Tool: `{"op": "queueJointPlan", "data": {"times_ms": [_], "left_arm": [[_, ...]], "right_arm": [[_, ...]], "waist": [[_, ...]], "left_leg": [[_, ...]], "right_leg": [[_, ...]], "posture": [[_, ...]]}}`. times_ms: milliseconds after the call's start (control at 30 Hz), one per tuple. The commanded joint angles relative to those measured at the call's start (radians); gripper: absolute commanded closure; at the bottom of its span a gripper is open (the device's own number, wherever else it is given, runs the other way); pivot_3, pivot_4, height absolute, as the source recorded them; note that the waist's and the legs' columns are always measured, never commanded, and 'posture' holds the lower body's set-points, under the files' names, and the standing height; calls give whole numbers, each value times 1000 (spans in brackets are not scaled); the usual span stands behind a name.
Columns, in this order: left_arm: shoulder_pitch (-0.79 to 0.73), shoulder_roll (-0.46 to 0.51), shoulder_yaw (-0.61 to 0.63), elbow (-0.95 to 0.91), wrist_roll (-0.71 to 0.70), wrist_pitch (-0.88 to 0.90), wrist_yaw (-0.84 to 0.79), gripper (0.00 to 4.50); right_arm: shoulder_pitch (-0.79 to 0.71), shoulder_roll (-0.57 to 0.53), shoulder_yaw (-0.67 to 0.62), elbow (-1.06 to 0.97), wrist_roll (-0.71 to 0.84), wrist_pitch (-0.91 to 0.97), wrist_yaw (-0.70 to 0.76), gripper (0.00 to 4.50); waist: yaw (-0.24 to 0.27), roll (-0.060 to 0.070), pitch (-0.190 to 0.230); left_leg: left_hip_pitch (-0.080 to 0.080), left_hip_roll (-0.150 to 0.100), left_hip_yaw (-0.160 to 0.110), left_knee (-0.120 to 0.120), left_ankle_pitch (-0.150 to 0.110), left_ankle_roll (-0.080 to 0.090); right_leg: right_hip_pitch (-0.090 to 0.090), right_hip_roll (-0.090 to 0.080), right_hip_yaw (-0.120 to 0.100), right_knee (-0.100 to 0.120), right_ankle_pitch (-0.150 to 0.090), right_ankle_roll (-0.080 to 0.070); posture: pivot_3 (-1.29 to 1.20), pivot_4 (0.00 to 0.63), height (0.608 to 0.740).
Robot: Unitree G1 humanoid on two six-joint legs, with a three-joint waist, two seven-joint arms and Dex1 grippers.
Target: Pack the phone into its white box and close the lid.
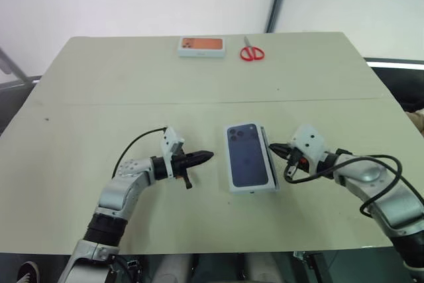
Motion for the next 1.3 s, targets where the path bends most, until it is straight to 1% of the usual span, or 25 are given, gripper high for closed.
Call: {"op": "queueJointPlan", "data": {"times_ms": [33, 67, 133, 267, 633, 833, 900, 1000, 1133, 1167, 1233, 1300], "left_arm": [[-33, -44, -78, 38, 53, 1, 11, 4500], [-39, -54, -88, 51, 68, -19, 11, 4500], [-53, -66, -98, 67, 60, 29, 6, 4500], [-65, -84, -107, 87, 83, -3, 7, 4500], [-98, -144, -88, 44, 60, 28, 25, 4500], [-109, -150, -79, 39, 49, 48, 22, 4500], [-114, -168, -58, 29, 19, 77, 36, 4500], [-113, -164, -71, 26, 40, 63, 36, 4500], [-110, -173, -58, 22, 32, 53, 46, 4500], [-114, -175, -53, 16, 19, 74, 46, 4500], [-113, -164, -80, 15, 52, 40, 40, 4500], [-114, -171, -78, 21, 45, 63, 48, 4500]], "right_arm": [[2, 8, -22, -23, -36, -16, 17, 4443], [4, 11, -27, -26, -41, -14, 22, 4443], [6, 14, -31, -29, -53, -11, 28, 4443], [6, 23, -38, -42, -68, -2, 38, 4443], [43, 18, -65, -64, -109, -4, 67, 4443], [41, 19, -82, -49, -128, -2, 77, 4443], [46, 17, -85, -52, -134, -10, 84, 4443], [51, 21, -92, -53, -138, -6, 88, 4443], [54, 29, -98, -52, -137, 0, 95, 4443], [54, 31, -101, -50, -137, 0, 95, 4443], [54, 31, -101, -42, -142, -4, 96, 4443], [52, 31, -97, -34, -151, -6, 96, 4443]], "waist": [[5, 0, 0], [10, 0, 0], [17, 0, 0], [21, 1, 0], [20, 1, 0], [20, 0, 0], [20, 0, 0], [20, 0, 0], [20, 0, 0], [20, 0, 0], [20, 0, 0], [20, 0, 0]], "left_leg": [[0, 0, 0, 0, 0, 0], [0, -1, 0, 1, 0, 0], [1, -1, 0, 1, 0, 0], [1, -1, 0, 1, 0, 0], [1, -1, -1, 2, 0, 0], [1, -1, -1, 2, 0, 0], [1, -1, -1, 2, 0, 0], [1, -1, -1, 2, 0, 0], [1, -1, -1, 2, 0, 0], [1, -1, -1, 2, 0, 0], [1, -1, -1, 2, 0, 0], [1, -1, -1, 2, 0, 0]], "right_leg": [[0, 0, 0, 0, 0, 0], [1, 0, 0, 0, 0, 0], [2, 0, 0, 0, 0, 0], [2, 0, 0, 0, 0, 0], [3, -1, -1, 0, 0, 0], [3, -1, -1, 0, 0, 0], [3, 0, -1, 0, 0, 0], [3, -1, -1, 0, 0, 0], [3, 0, -2, 0, 0, 0], [3, -1, -1, 0, 0, 0], [3, 0, -1, 0, 0, 0], [3, 0, -1, 0, 0, 0]], "posture": [[0, 150, 740], [0, 150, 740], [0, 150, 740], [0, 150, 740], [0, 150, 740], [0, 150, 740], [0, 150, 740], [0, 150, 740], [0, 150, 740], [0, 150, 740], [0, 150, 740], [0, 150, 740]]}}
